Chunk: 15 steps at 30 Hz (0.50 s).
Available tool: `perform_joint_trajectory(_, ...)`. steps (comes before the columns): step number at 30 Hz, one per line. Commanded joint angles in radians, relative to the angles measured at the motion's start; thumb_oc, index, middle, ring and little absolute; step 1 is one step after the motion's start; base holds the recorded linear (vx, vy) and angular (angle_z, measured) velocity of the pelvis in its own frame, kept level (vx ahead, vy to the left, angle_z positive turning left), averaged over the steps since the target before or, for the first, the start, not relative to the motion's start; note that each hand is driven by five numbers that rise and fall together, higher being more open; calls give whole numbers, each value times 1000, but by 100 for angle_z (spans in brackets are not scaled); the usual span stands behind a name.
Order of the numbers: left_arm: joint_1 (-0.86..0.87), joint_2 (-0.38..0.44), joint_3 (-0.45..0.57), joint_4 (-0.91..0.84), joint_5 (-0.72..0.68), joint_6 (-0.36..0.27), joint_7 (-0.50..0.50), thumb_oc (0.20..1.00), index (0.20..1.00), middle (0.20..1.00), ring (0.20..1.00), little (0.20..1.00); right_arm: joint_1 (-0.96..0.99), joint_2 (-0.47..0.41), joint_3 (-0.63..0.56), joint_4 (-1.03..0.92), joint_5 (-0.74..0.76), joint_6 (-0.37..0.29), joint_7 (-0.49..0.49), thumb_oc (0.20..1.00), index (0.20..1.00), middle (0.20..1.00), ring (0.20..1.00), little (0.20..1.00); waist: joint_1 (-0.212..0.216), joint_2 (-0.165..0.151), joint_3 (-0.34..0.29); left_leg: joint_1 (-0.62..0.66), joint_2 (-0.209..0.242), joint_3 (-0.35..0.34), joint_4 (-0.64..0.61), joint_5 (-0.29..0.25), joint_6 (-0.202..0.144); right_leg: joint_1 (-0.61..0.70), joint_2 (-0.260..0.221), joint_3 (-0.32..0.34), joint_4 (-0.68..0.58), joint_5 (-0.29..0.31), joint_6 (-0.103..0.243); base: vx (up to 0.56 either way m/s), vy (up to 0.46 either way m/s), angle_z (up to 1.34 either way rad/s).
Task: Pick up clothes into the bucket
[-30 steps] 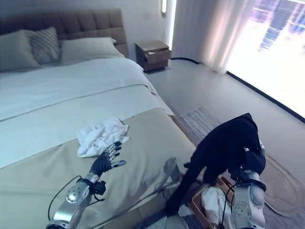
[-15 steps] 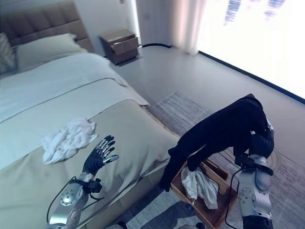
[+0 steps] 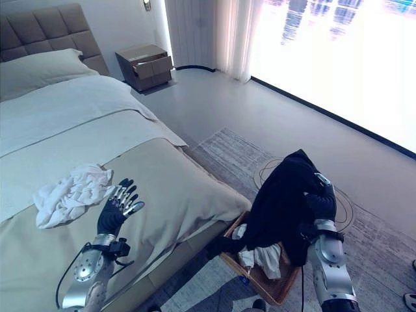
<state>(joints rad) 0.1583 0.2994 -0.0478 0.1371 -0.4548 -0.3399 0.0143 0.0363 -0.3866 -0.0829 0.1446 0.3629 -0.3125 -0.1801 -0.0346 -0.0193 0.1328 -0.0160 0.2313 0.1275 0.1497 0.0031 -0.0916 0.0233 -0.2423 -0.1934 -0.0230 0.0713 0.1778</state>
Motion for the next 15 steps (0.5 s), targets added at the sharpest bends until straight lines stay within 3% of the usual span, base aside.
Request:
perform_joint_trajectory(1,-41,22,77,-86,7,-89,34,1000,1000,1000,1000,1000,-145,-32,-68,-66,-20,-109,-37,200,200,200,200,200,21,-25,49,-134,-118,-202,55,-24,-26,-21,41,-3,65,-58,-37,-23,-2,-43)
perform_joint_trajectory(7,0,23,70,-96,1,-88,4,1000,1000,1000,1000,1000,-181,-44,-128,-70,36,-123,-45,200,200,200,200,200,-6,0,7,-73,-130,-108,-90,7,7,-35,8,-6,25,-25,-14,28,88,-16)
perform_joint_trajectory(15,13,31,48,-102,-25,-72,-31,1000,1000,1000,1000,1000,-250,-114,-145,-129,108,-130,-21,200,200,200,200,200,-2,-18,-20,-35,-139,-60,-107,-7,20,-28,-15,6,-10,9,5,36,44,-18)
